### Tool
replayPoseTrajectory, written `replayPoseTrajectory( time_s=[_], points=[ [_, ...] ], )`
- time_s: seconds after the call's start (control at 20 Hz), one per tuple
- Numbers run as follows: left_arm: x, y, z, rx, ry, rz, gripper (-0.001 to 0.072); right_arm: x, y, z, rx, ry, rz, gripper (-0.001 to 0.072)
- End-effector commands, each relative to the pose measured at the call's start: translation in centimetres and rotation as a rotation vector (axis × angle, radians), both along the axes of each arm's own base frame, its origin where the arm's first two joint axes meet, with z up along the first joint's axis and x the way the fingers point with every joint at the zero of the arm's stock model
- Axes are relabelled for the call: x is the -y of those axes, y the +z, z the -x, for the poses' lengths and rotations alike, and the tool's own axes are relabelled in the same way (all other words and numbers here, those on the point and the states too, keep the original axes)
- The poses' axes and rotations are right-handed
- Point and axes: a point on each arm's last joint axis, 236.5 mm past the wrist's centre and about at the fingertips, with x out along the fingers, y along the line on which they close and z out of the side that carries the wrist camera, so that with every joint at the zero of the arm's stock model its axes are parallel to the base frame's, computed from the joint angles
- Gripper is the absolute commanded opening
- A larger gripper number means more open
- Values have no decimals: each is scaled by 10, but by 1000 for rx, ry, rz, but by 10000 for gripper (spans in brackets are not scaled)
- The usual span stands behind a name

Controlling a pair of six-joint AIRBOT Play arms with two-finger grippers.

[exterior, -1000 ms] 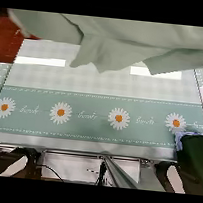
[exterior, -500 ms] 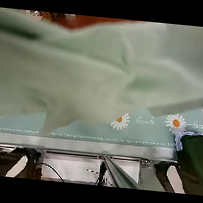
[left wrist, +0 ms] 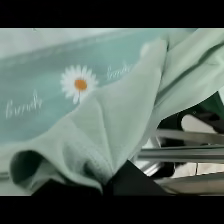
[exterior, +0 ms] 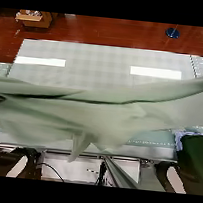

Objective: Fold the shirts.

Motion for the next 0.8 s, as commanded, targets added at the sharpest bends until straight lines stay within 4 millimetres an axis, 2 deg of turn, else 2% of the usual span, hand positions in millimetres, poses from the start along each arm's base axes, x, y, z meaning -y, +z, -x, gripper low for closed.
replayPoseTrajectory(
  time_s=[0.0, 0.05, 0.15, 0.3, 0.45, 0.55, 0.65, 0.75],
  points=[
    [5, -83, -24, -175, -32, 4, 35, -7, -76, -13, -253, 59, 24, 21],
    [7, -105, -37, -190, -22, 15, 35, -8, -99, -23, -301, 65, 56, 21],
    [8, -152, -57, -218, -7, 23, 35, -8, -142, -57, -326, 76, 141, 21],
    [6, -205, -84, -211, -13, 2, 36, -2, -188, -118, -308, 49, 217, 21],
    [0, -228, -131, -107, 17, -28, 36, -4, -220, -168, -274, 4, 197, 22],
    [-8, -244, -163, -66, 73, -46, 36, -9, -241, -189, -281, -12, 167, 22],
    [-12, -268, -181, -106, 115, -54, 36, -15, -263, -202, -310, -20, 134, 23],
    [-14, -296, -188, -177, 129, -61, 36, -18, -283, -212, -333, -29, 118, 22]
  ],
)
